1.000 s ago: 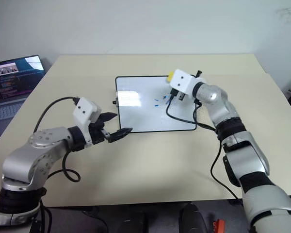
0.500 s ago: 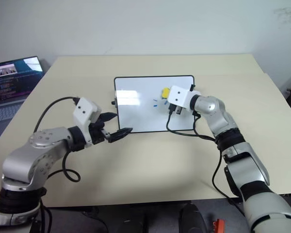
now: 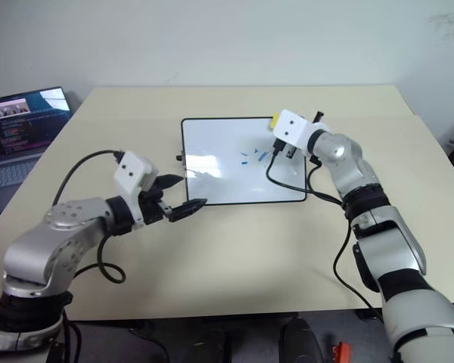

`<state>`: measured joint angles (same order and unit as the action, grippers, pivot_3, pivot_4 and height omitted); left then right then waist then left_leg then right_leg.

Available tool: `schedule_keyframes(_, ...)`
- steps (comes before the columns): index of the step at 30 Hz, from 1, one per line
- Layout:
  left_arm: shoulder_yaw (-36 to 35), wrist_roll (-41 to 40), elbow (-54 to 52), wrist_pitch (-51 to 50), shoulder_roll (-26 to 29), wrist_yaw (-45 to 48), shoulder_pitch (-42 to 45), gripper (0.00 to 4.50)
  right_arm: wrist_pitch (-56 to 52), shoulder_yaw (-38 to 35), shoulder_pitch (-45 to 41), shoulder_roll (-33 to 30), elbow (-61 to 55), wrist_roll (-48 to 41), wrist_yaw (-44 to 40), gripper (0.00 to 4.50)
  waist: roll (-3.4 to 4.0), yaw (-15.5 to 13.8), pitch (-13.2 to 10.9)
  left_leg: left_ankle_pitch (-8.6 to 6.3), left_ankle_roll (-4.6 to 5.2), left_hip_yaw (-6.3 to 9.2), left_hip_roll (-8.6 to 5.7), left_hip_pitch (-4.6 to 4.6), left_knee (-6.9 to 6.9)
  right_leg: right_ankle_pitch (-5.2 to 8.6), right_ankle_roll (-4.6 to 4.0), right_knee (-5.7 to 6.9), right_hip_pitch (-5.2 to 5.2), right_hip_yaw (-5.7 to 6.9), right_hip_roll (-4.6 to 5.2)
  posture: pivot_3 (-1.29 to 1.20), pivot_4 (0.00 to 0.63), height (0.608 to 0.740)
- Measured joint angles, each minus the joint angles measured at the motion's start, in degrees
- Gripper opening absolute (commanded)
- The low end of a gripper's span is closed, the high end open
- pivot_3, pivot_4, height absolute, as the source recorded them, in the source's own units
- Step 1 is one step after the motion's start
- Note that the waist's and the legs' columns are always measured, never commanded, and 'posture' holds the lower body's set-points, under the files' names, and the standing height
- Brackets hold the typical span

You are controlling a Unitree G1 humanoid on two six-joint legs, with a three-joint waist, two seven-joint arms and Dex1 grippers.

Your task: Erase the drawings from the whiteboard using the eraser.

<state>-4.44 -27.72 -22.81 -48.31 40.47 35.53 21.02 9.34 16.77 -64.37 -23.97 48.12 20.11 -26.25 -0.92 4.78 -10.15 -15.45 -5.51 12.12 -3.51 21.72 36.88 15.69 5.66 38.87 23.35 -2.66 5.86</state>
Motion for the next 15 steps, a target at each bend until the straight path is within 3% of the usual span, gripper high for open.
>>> schedule_keyframes(15, 0.05, 0.01, 0.08, 0.00, -0.05, 0.00, 0.11, 4.50, -0.62, 2.58, 9.06, 0.15, -12.35, -1.17, -13.78, 0.80, 0.00, 0.18, 0.00, -0.06, 0.11, -0.03, 0.07, -0.27, -0.02, -0.01, -0.01, 0.03, -0.18, -0.03, -0.06, 0.00, 0.150, 0.740)
